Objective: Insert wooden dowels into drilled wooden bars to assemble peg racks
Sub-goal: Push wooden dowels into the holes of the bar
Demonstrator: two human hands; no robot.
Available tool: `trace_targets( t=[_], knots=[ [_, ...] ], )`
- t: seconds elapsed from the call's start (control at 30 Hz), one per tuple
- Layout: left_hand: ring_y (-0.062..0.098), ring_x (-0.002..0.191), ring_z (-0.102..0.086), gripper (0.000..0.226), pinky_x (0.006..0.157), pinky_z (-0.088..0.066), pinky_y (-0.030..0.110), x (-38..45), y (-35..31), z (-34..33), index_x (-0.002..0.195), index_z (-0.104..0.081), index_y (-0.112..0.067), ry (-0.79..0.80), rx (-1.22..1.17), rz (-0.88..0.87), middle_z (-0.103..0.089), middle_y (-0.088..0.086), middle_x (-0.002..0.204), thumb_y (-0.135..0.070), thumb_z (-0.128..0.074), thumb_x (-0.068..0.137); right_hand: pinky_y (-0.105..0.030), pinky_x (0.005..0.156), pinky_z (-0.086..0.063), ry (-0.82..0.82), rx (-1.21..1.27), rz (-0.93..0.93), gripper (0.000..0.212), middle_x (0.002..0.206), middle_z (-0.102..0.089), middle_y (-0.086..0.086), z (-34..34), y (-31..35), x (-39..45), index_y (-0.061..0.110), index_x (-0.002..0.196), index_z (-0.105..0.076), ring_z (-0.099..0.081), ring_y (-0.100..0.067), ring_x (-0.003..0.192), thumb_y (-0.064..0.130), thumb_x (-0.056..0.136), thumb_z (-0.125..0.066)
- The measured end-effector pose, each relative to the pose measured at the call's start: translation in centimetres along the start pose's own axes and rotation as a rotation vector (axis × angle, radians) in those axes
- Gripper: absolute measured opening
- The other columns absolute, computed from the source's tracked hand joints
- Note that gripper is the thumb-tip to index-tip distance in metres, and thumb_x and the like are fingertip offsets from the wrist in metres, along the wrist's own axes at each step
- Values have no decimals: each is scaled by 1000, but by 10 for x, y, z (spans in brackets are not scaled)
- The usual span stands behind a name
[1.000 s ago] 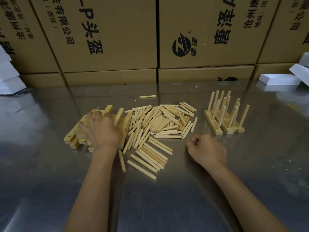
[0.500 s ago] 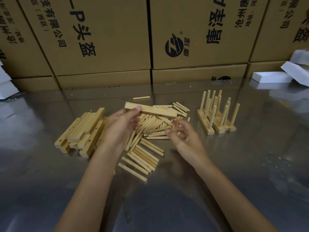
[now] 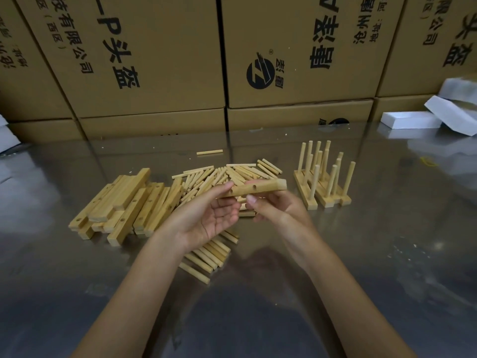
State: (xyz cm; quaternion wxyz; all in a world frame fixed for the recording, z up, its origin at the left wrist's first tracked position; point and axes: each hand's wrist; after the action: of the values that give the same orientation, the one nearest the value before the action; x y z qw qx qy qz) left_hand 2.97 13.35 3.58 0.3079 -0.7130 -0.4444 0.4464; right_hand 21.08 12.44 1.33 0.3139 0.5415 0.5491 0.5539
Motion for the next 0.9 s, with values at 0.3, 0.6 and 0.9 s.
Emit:
trace_targets(
  t=[0.3, 0.6, 0.9],
  knots=[
    [15, 123, -61, 53, 101, -46, 36, 7, 3, 4, 133, -61, -29, 112, 365, -336, -68, -6, 128, -63, -50, 93, -21, 56, -41, 56, -128, -111, 26, 73, -64, 4, -2, 5, -2, 6, 97, -69, -53, -9, 65, 29, 98, -56],
    [27, 114, -68, 42, 100, -52, 40, -2, -11, 8, 120, -57, -4, 40, -1, -363, -70, 16, 122, -40, -41, 105, -27, 73, -48, -24, -653, 66, 22, 78, -67, 6, -26, -28, -3, 17, 86, -70, -58, -5, 79, 36, 94, -63],
    [23, 94, -75, 40, 76, -61, 37, -12, -31, 48, 119, -64, -12, -223, -155, -365, -77, 5, 99, -43, -45, 103, -23, 84, -38, -8, -1175, 123, 4, 94, -51, 20, -31, -45, 0, 31, 90, -64, -41, 0, 96, 35, 88, -65]
  ],
)
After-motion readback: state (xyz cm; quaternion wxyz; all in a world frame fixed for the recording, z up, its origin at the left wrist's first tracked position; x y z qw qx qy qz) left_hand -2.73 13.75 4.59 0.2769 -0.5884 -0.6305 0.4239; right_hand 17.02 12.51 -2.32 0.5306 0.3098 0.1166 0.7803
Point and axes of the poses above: each hand's wrist, its own x-axis towards the middle knuckle, its own z-axis out of the back of the hand, y = z × x
